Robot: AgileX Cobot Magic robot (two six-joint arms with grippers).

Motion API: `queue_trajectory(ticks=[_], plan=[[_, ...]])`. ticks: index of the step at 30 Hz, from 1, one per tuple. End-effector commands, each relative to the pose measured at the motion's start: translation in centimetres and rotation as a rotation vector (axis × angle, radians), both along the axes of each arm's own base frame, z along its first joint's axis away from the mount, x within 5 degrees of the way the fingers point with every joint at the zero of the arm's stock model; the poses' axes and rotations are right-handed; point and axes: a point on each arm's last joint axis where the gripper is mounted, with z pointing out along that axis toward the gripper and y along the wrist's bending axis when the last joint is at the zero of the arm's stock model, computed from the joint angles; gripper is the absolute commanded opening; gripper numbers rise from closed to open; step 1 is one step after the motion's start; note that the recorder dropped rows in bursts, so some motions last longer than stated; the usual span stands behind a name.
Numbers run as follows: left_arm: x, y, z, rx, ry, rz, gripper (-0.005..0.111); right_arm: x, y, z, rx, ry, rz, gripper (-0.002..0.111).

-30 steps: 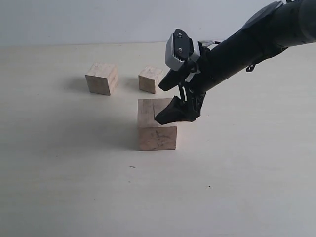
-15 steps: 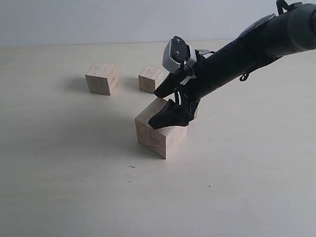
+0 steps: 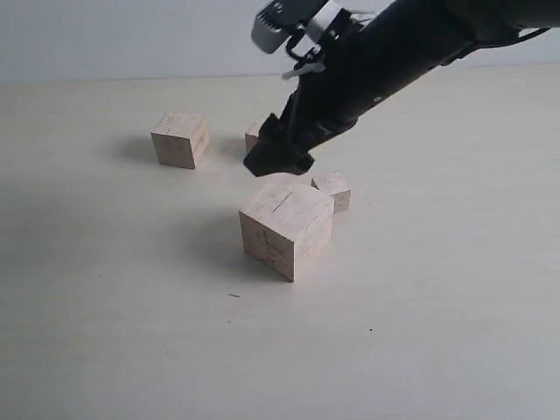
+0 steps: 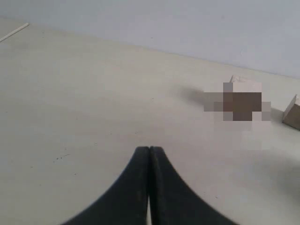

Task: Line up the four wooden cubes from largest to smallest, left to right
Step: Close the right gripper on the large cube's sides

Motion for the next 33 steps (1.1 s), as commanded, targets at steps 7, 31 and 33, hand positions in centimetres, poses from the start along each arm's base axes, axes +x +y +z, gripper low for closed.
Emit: queue_trajectory(ticks=[7,31,33], plan=[[0.0,0.0,0.1,-0.004,-0.015,-0.004,0.000,-0.1,1.7,-3.3,-0.154,0.055,-0.295,0.094],[0.0,0.0,0.1,-0.004,-0.015,-0.004,0.000,-0.4,2.4,-6.0,-0.167,0.197,-0.293,0.094],[0.0,0.0,0.1,-0.004,-0.015,-0.004,0.000,-0.7,2.4,-6.1,-0.173,0.213,-0.288,0.094]])
